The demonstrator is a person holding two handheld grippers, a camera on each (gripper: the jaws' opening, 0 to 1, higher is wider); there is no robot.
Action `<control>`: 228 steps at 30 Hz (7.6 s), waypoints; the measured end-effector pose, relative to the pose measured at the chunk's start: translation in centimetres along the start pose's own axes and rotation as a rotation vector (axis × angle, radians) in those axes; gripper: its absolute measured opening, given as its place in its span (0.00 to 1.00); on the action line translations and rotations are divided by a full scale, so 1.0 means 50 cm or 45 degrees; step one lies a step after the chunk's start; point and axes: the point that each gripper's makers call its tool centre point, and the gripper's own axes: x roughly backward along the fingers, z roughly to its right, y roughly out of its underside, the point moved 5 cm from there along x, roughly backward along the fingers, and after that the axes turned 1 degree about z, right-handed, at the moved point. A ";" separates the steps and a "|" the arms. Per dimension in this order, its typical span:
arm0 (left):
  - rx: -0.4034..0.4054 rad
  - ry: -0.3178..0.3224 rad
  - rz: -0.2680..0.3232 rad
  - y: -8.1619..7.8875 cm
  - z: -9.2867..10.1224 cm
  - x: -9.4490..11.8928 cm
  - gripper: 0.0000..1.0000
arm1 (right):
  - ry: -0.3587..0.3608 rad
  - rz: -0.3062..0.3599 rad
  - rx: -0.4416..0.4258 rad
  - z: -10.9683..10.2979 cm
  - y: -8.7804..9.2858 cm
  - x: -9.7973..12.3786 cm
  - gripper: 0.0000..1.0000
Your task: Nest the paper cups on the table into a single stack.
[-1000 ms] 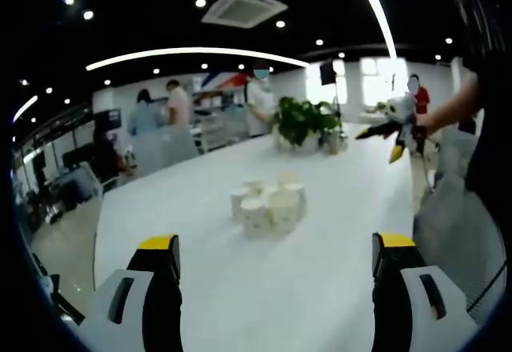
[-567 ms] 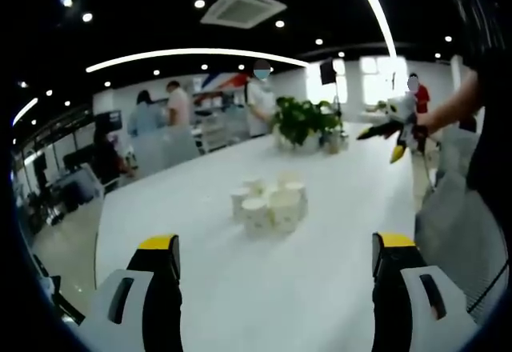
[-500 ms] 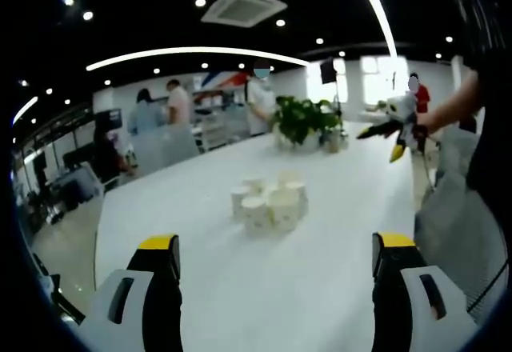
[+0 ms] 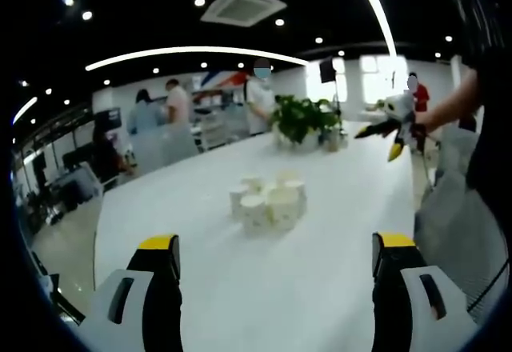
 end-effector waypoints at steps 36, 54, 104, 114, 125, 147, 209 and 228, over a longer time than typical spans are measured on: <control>0.055 -0.009 0.024 0.016 0.032 -0.019 1.00 | -0.022 0.005 0.067 0.081 -0.058 -0.129 0.98; 0.096 -0.008 -0.005 0.044 0.064 -0.024 1.00 | -0.070 -0.042 0.135 0.113 -0.055 -0.169 0.90; 0.208 -0.021 0.000 0.070 0.114 -0.047 1.00 | -0.294 -0.154 0.479 0.189 -0.091 -0.345 0.76; 0.208 -0.016 -0.021 0.067 0.120 -0.053 1.00 | -0.343 -0.196 0.509 0.205 -0.078 -0.368 0.72; 0.224 -0.034 -0.025 0.067 0.119 -0.048 1.00 | -0.398 -0.249 0.579 0.199 -0.067 -0.398 0.65; 0.235 -0.067 -0.027 0.076 0.109 -0.033 1.00 | -0.514 -0.341 0.646 0.172 -0.044 -0.445 0.48; 0.156 -0.018 0.044 0.037 0.112 -0.045 1.00 | -0.331 -0.187 0.659 0.118 -0.127 -0.233 0.43; 0.150 -0.004 0.046 0.042 0.135 -0.027 1.00 | -0.446 -0.117 0.654 -0.023 -0.124 -0.186 0.43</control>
